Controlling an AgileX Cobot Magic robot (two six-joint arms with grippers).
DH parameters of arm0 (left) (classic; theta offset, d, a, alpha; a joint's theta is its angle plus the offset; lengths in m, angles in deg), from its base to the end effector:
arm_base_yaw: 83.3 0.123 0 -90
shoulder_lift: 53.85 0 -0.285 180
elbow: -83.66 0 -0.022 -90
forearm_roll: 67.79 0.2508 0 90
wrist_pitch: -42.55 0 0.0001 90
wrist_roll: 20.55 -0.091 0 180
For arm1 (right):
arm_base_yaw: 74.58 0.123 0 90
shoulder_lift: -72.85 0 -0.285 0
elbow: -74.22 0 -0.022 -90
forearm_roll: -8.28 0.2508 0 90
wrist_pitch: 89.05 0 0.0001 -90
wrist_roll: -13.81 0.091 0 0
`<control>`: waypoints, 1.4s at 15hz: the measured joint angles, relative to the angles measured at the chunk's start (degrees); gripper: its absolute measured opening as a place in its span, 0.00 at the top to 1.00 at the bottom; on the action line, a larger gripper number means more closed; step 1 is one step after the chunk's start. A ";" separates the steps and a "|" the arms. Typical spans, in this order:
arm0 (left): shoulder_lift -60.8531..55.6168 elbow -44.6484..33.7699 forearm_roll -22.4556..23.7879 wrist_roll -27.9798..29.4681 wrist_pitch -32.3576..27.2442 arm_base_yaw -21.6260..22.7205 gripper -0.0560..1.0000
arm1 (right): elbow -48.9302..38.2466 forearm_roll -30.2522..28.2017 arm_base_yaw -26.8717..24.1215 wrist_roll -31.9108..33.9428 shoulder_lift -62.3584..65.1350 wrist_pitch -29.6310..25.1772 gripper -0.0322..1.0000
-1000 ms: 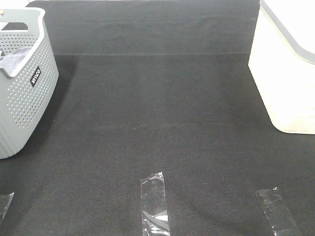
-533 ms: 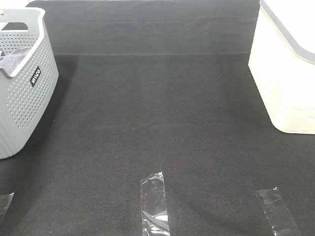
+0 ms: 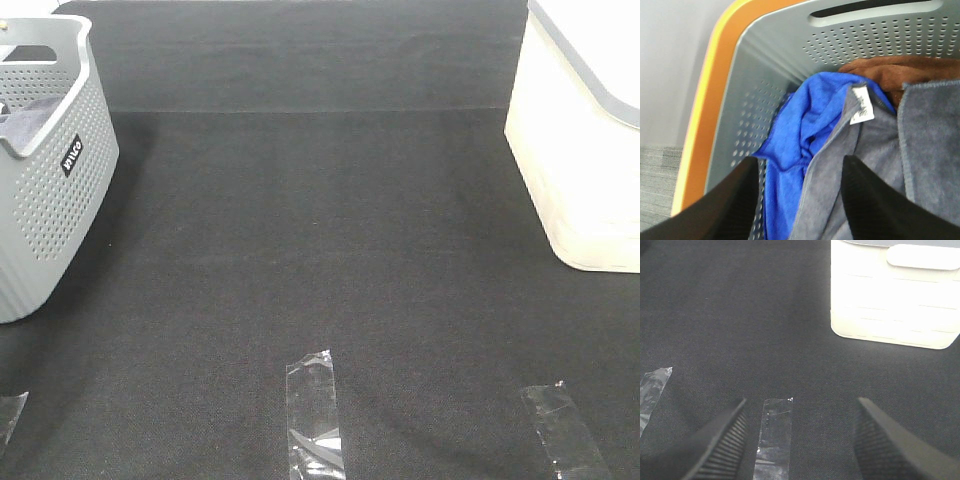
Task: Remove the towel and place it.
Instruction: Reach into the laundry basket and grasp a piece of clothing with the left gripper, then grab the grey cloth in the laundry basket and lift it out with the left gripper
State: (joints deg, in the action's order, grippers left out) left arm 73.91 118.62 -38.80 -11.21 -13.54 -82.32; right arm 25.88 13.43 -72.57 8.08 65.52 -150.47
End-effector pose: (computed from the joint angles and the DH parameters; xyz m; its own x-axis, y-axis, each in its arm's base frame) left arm 0.4728 0.0447 0.2895 -0.8473 0.1104 -0.5195 -0.1305 0.9049 0.4051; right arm -0.0074 0.0069 0.2777 -0.4469 -0.0724 -0.8917 -0.1308 0.9913 -0.0150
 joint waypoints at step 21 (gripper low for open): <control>14.67 7.85 -5.73 -7.56 5.61 3.44 0.64 | 0.00 0.00 0.00 0.00 0.00 0.00 0.41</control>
State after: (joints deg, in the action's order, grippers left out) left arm 88.58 126.47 -44.53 -18.77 -7.93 -78.88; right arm 25.88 13.43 -72.57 8.08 65.52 -150.47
